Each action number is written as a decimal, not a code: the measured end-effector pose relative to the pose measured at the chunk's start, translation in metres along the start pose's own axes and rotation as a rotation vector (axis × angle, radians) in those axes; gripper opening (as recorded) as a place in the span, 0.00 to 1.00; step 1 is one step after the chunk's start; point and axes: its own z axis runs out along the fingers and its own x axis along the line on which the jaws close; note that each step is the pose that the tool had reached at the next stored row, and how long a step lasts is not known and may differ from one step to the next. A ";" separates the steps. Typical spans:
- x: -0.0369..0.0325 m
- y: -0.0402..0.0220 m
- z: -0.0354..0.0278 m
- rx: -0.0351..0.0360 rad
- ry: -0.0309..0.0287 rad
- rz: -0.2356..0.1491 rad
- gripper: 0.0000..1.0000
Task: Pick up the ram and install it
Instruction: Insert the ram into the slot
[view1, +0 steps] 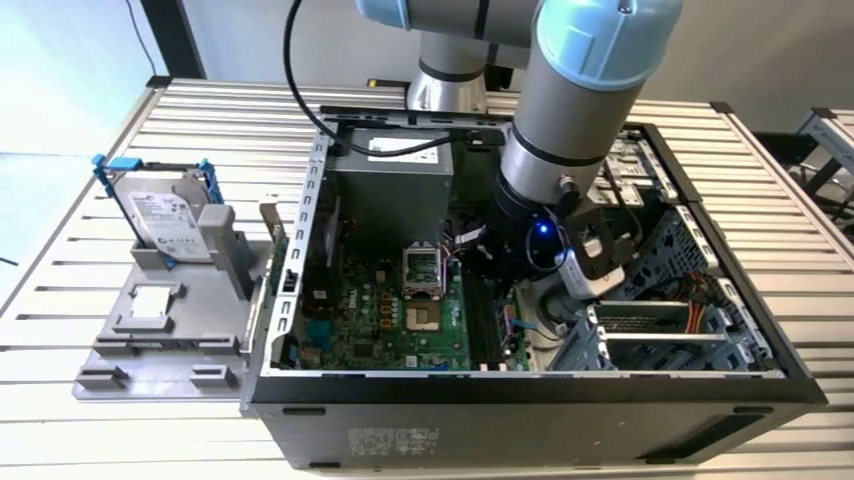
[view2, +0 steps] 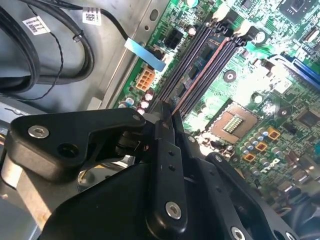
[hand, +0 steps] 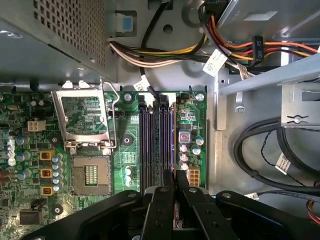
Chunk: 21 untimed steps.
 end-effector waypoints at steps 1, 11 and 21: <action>0.0012 -0.0011 0.0000 -0.0008 0.0000 0.000 0.00; -0.0012 -0.0031 0.0069 -0.0033 0.0004 -0.015 0.00; -0.0013 -0.0087 0.0087 -0.0081 0.0065 -0.015 0.00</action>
